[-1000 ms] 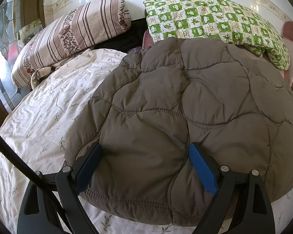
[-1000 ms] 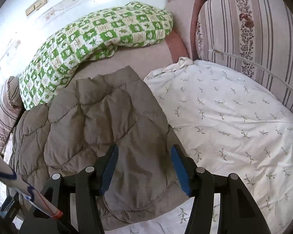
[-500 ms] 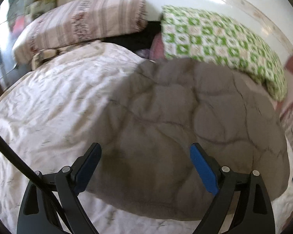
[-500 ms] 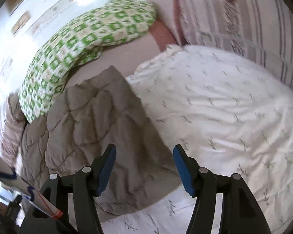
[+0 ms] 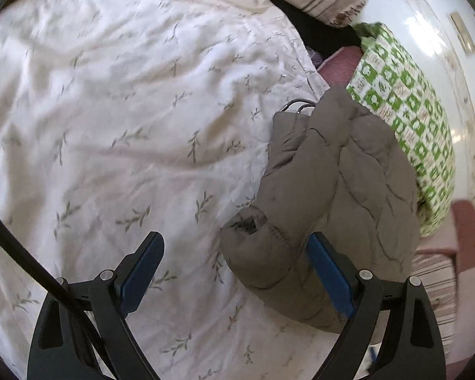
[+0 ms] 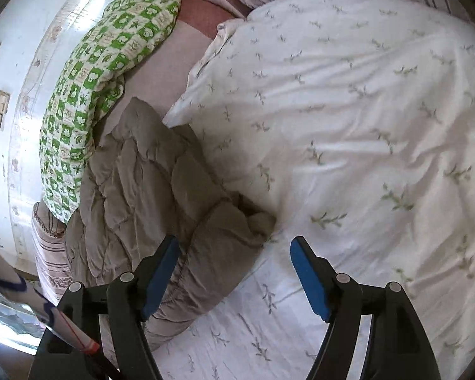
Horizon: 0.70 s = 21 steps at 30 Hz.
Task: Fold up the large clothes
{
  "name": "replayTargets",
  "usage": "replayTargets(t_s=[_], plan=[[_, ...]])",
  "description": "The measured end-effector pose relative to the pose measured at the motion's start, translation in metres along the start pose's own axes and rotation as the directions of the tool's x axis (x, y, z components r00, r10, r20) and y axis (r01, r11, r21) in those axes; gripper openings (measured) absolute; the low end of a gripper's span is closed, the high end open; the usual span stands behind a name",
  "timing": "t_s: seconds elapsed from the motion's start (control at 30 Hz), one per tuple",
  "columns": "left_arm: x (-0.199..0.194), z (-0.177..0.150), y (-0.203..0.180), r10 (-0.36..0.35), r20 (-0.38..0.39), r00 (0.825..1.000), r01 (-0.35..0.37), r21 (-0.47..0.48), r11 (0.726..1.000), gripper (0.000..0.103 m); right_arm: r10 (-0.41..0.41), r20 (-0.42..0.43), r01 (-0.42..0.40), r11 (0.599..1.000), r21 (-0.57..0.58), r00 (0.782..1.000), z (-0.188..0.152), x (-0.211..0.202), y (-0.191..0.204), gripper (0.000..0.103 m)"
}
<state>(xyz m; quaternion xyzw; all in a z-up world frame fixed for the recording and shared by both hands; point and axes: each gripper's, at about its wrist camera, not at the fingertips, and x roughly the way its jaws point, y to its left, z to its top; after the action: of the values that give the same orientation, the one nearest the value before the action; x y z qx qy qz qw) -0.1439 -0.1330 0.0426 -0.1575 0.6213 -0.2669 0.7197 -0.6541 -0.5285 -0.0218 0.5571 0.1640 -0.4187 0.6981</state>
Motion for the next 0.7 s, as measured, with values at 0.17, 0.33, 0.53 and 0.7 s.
replayTargets(t_s=[0.17,0.33,0.53,0.7], plan=[[0.016,-0.006,0.005,-0.092,-0.053,0.994,0.088,-0.077,0.993,0.092,0.013,0.004,-0.013,1.0,0.006,1.0,-0.004,0.008,0.002,0.081],[0.031,-0.005,-0.009,-0.119,-0.022,0.993,0.117,-0.054,0.992,0.092,0.036,0.02,-0.037,0.999,0.036,0.999,-0.002,0.021,0.002,0.084],[0.046,-0.002,-0.026,-0.105,0.031,0.994,0.105,0.004,0.994,0.091,0.084,0.029,-0.086,0.995,0.044,0.996,0.001,0.042,0.005,0.071],[0.036,-0.01,-0.062,0.022,0.136,0.99,-0.051,0.219,0.974,0.057,-0.068,0.114,0.092,0.97,-0.226,0.991,-0.009,0.034,0.051,0.041]])
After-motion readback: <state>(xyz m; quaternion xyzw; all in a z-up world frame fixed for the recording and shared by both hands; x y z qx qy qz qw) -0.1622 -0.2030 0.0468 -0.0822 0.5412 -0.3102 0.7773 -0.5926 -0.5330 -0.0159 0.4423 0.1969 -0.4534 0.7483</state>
